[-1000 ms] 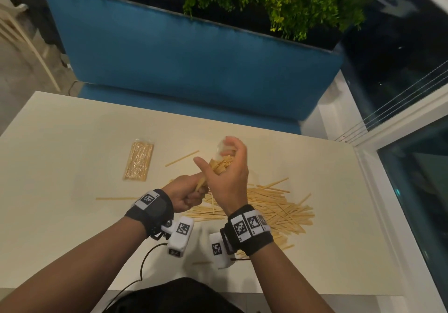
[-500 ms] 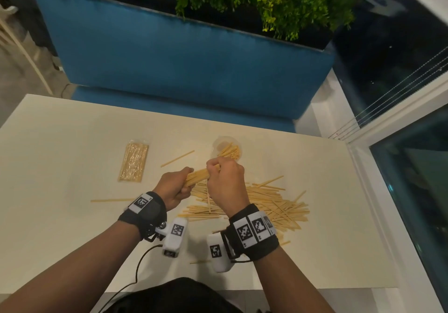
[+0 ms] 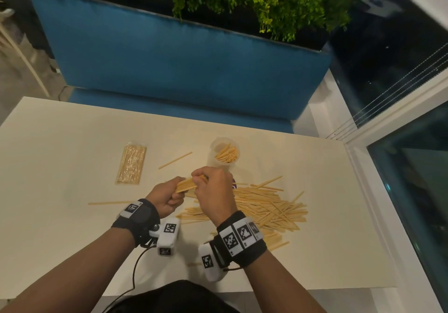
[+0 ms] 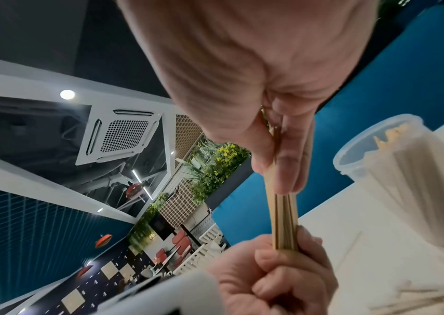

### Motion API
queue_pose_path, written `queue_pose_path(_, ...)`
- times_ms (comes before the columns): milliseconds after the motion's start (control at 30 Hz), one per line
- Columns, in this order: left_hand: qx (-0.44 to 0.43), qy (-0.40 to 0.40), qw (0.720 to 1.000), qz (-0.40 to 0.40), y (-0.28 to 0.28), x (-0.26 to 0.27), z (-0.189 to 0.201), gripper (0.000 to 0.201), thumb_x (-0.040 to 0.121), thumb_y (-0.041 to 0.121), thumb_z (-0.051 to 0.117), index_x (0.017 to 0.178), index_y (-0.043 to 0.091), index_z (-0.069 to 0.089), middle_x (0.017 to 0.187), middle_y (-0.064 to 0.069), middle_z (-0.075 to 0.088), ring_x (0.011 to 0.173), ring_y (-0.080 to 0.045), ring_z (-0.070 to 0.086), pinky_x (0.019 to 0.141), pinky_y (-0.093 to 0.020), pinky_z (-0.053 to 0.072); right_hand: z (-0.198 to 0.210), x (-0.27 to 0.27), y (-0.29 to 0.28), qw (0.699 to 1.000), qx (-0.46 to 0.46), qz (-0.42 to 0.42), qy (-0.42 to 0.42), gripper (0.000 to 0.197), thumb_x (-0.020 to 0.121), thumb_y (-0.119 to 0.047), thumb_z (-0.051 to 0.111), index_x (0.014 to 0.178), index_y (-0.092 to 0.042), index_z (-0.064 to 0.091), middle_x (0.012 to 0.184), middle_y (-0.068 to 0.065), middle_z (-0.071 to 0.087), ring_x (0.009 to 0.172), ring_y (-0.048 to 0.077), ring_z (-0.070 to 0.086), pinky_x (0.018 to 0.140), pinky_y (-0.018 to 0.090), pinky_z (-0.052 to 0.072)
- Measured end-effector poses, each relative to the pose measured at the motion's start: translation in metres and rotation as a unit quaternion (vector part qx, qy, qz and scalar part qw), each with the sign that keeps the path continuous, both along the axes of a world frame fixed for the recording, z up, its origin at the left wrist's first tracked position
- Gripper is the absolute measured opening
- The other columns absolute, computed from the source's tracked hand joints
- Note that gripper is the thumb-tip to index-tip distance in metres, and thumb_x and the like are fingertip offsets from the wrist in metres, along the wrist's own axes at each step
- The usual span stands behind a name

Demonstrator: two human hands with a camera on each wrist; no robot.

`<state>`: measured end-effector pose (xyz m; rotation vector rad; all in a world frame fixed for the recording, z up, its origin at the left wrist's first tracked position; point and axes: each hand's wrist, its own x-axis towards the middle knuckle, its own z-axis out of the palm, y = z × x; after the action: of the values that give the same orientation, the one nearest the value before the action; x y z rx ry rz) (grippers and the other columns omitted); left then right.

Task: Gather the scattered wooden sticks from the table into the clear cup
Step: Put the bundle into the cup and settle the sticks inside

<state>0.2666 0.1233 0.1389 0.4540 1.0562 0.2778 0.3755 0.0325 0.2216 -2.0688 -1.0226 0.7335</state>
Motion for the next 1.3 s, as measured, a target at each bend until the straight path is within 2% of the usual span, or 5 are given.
queue_pose_path(100, 0.029, 0.028, 0.999, 0.01, 0.005, -0.001, -0.007, 0.019, 0.101, 0.021, 0.05, 0.086, 0.009, 0.052, 0.046, -0.002, 0.031, 0.031, -0.011, 0.022, 0.028, -0.018, 0.018, -0.003, -0.005, -0.001, 1.0, 0.009, -0.015, 0.019, 0.011, 0.095, -0.011, 0.071, 0.101, -0.015, 0.08, 0.094, 0.002, 0.072, 0.091, 0.022, 0.069, 0.078, 0.038, 0.062)
queue_pose_path(533, 0.086, 0.039, 0.994, -0.054, 0.041, 0.053, 0.032, 0.04, 0.106, 0.028, 0.042, 0.117, -0.005, 0.062, 0.1, -0.021, 0.071, 0.065, -0.023, 0.065, 0.054, -0.029, 0.053, 0.04, 0.121, 0.016, 0.985, 0.053, -0.146, 0.071, 0.008, 0.094, -0.009, 0.074, 0.096, -0.013, 0.081, 0.096, 0.003, 0.078, 0.063, 0.01, 0.075, 0.062, 0.015, 0.057)
queue_pose_path(767, 0.443, 0.224, 0.802, -0.333, 0.049, 0.089, 0.033, 0.099, 0.071, 0.027, 0.09, 0.15, 0.008, 0.034, 0.145, -0.002, 0.045, 0.128, -0.021, 0.049, 0.106, -0.036, 0.044, 0.002, 0.148, 0.059, 0.991, 0.0, -0.103, -0.087, 0.013, 0.096, -0.006, 0.069, 0.098, -0.011, 0.081, 0.101, 0.005, 0.072, 0.082, 0.016, 0.071, 0.074, 0.02, 0.059)
queue_pose_path(1067, 0.533, 0.164, 0.78, -0.284, 0.045, 0.105, 0.013, 0.088, 0.065, 0.043, 0.09, 0.139, 0.029, 0.045, 0.132, 0.007, 0.062, 0.113, -0.015, 0.062, 0.098, -0.039, 0.052, -0.067, 0.124, 0.072, 0.94, -0.094, 0.135, -0.299, 0.027, 0.092, -0.017, 0.072, 0.119, -0.016, 0.071, 0.119, 0.001, 0.066, 0.109, 0.02, 0.051, 0.093, 0.028, 0.044)
queue_pose_path(1300, 0.555, 0.149, 0.774, -0.266, 0.046, 0.107, 0.014, 0.074, 0.072, 0.028, 0.087, 0.135, 0.02, 0.049, 0.125, 0.007, 0.06, 0.107, -0.012, 0.058, 0.096, -0.03, 0.048, -0.078, 0.116, 0.046, 0.922, -0.017, 0.063, -0.381, 0.038, 0.094, -0.016, 0.049, 0.129, -0.013, 0.066, 0.146, 0.004, 0.058, 0.137, 0.028, 0.047, 0.108, 0.049, 0.037)
